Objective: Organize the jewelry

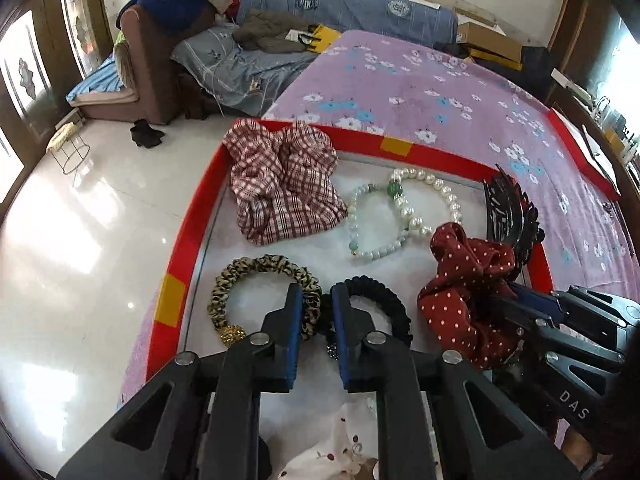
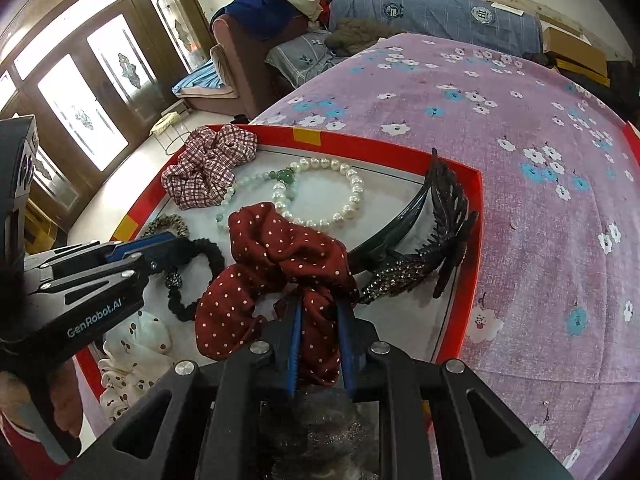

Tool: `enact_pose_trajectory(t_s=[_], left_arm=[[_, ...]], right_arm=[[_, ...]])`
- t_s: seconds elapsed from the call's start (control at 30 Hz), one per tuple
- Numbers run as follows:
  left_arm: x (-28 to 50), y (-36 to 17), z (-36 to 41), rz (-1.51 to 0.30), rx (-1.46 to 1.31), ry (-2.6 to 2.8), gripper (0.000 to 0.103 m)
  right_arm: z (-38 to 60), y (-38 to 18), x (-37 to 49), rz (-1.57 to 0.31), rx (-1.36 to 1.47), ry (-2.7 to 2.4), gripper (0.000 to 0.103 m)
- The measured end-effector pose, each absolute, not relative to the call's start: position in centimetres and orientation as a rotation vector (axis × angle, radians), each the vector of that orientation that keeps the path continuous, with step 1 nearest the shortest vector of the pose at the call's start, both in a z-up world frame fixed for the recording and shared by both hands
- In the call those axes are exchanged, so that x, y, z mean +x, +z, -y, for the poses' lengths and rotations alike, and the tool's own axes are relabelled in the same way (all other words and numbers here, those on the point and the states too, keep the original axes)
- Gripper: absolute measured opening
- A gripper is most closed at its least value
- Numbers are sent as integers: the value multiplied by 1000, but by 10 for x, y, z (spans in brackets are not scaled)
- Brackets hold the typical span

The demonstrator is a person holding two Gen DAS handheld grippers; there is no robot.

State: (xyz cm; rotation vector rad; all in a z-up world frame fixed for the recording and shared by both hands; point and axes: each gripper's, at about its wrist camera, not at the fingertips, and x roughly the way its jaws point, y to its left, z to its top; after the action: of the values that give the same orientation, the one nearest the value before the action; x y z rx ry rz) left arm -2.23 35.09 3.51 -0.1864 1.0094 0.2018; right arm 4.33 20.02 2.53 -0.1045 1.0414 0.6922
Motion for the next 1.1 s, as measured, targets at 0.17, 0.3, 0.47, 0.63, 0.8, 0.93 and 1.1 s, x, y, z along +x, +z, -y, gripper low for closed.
enact_pose_trajectory(t_s=[0.17, 0.3, 0.47, 0.63, 0.8, 0.93, 1.1], left_arm=[[-33, 40, -361, -992, -210, 250, 2], [-37, 39, -361, -997, -218, 245, 2], [-42, 48, -356, -969, -238, 219, 2], [-31, 48, -351, -972, -249, 158, 23], [-20, 38, -347, -998, -233, 173, 30], [-20, 34, -345, -1019, -193, 217, 14], [-29, 37, -351, -1005, -204, 238, 14]], right_arm=[[-200, 26, 42, -1038, -85, 729, 19], [-208, 26, 36, -1040, -84, 776, 16], [-214, 29, 26, -1032, -106, 819, 16], [-205, 33, 26, -987, -156, 741, 16], [-189, 30, 36, -1006, -116, 719, 16], [-188, 28, 37, -1019, -92, 727, 16], [-197, 24, 34, -1042, -88, 765, 17]])
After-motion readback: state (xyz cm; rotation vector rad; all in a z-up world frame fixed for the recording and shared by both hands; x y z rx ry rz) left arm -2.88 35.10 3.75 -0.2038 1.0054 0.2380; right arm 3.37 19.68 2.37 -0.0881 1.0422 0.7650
